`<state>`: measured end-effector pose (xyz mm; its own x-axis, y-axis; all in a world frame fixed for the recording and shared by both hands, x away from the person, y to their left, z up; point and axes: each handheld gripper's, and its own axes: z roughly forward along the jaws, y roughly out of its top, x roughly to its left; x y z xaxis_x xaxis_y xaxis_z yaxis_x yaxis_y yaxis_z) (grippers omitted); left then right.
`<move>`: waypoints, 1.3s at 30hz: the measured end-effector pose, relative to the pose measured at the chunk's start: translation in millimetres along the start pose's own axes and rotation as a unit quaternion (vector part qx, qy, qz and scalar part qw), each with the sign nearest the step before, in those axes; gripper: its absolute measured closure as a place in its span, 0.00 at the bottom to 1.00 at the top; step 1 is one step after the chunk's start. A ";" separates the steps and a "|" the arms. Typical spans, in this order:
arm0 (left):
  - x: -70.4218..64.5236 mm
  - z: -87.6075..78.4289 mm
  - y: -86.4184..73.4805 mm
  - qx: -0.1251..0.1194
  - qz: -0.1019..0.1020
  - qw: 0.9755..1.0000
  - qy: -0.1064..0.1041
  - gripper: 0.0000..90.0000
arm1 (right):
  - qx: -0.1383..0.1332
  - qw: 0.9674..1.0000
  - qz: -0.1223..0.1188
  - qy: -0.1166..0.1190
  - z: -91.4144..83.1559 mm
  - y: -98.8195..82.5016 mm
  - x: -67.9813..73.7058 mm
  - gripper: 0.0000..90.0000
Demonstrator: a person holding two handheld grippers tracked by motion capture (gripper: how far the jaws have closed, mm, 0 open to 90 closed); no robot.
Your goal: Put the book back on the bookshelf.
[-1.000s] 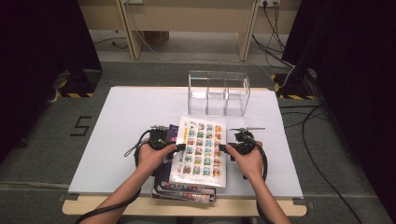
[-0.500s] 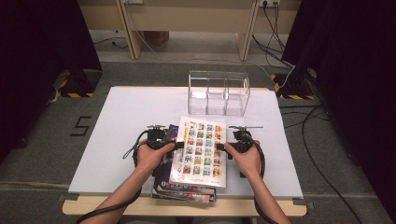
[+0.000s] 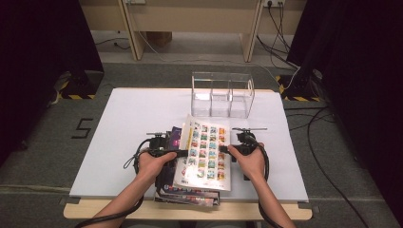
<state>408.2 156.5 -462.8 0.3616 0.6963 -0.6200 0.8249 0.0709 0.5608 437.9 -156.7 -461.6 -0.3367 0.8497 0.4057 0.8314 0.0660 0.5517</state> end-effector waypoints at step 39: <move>13.3 -3.8 9.1 0.061 -0.006 0.998 0.006 0.83 | 0.041 0.994 0.079 0.057 46.6 61.6 -26.7 0.39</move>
<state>418.9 169.1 -463.9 0.3464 0.7050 -0.6188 0.8760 -0.0071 0.4823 518.7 -151.0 -472.4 -0.2430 0.7882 0.5654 0.9096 -0.0173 0.4150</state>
